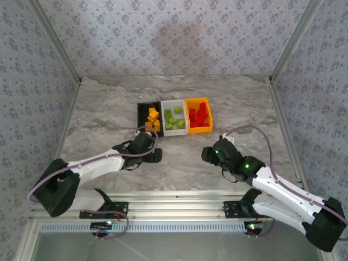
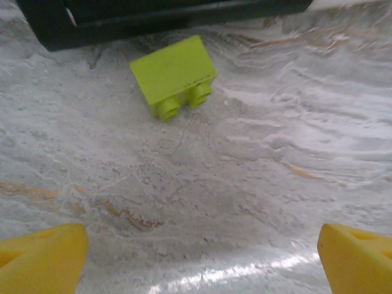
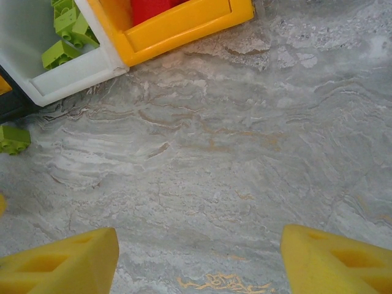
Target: Sort the legos into containers by color
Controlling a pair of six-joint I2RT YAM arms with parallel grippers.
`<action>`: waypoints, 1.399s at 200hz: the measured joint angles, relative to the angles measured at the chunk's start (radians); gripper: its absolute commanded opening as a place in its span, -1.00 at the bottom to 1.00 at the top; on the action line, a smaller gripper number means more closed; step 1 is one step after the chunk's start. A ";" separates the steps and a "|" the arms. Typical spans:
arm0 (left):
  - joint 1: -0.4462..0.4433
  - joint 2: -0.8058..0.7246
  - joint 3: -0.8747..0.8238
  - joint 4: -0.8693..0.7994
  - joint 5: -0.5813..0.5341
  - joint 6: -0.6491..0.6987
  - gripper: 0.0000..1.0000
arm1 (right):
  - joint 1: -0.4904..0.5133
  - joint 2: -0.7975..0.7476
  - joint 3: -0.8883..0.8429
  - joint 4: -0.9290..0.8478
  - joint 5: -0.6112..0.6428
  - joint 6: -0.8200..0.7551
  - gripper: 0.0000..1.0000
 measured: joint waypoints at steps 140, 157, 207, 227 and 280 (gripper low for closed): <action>0.035 0.259 0.068 0.211 -0.176 0.021 0.23 | 0.000 -0.060 -0.006 -0.022 -0.003 0.016 0.44; 0.039 0.275 0.070 0.244 -0.189 0.028 0.06 | 0.000 -0.060 -0.012 -0.025 -0.003 0.018 0.44; 0.045 0.290 0.067 0.336 -0.186 0.038 -0.29 | -0.002 -0.060 -0.013 -0.032 -0.003 0.018 0.44; 0.025 0.242 0.026 0.337 -0.178 0.022 -0.36 | -0.004 -0.060 -0.016 -0.032 -0.003 0.018 0.44; -0.132 -0.089 -0.056 0.198 -0.167 -0.058 -0.34 | -0.007 -0.060 -0.030 -0.026 -0.003 0.019 0.44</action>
